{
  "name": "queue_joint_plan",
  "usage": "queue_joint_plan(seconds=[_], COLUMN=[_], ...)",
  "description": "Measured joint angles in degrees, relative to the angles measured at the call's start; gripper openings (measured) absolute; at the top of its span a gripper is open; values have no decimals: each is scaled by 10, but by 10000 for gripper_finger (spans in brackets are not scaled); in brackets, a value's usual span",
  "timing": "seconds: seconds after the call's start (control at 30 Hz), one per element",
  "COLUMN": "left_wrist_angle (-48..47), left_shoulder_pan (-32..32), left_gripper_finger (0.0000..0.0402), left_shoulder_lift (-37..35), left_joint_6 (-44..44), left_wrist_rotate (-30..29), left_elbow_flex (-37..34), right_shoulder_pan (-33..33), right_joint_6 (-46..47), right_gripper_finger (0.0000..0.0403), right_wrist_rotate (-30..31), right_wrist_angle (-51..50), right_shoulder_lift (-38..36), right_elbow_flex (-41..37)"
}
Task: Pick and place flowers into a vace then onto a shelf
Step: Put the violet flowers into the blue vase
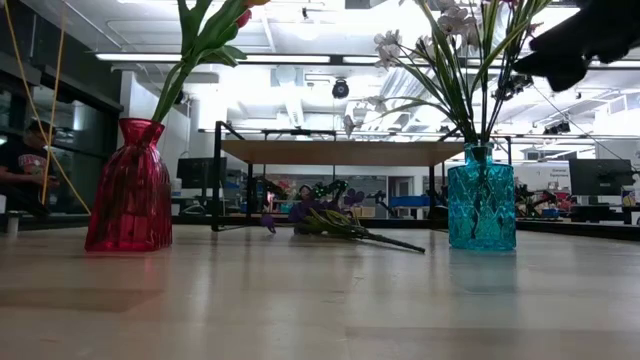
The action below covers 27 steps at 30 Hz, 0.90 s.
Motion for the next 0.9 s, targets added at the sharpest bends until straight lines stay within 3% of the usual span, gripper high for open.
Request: queue_joint_plan(seconds=[0.2, 0.4, 0.57, 0.9], left_wrist_angle=[-1, -3, -7, -99], left_shoulder_pan=[0, 0, 0, -8], left_gripper_finger=[113, 113, 113, 113], left_shoulder_lift=[0, 0, 0, 0], left_joint_6=[1, -7, -44, -217], left_wrist_rotate=[5, 25, 64, 138], left_elbow_flex=[0, 0, 0, 0], right_shoulder_pan=[0, 0, 0, 0], right_joint_6=[29, 56, 145, 259], right_gripper_finger=[224, 215, 197, 171], right_wrist_rotate=[-45, -134, -226, -438], right_wrist_angle=[-167, -254, -359, -292], right_shoulder_lift=[-1, -1, -1, -2], right_elbow_flex=[98, 162, 200, 207])
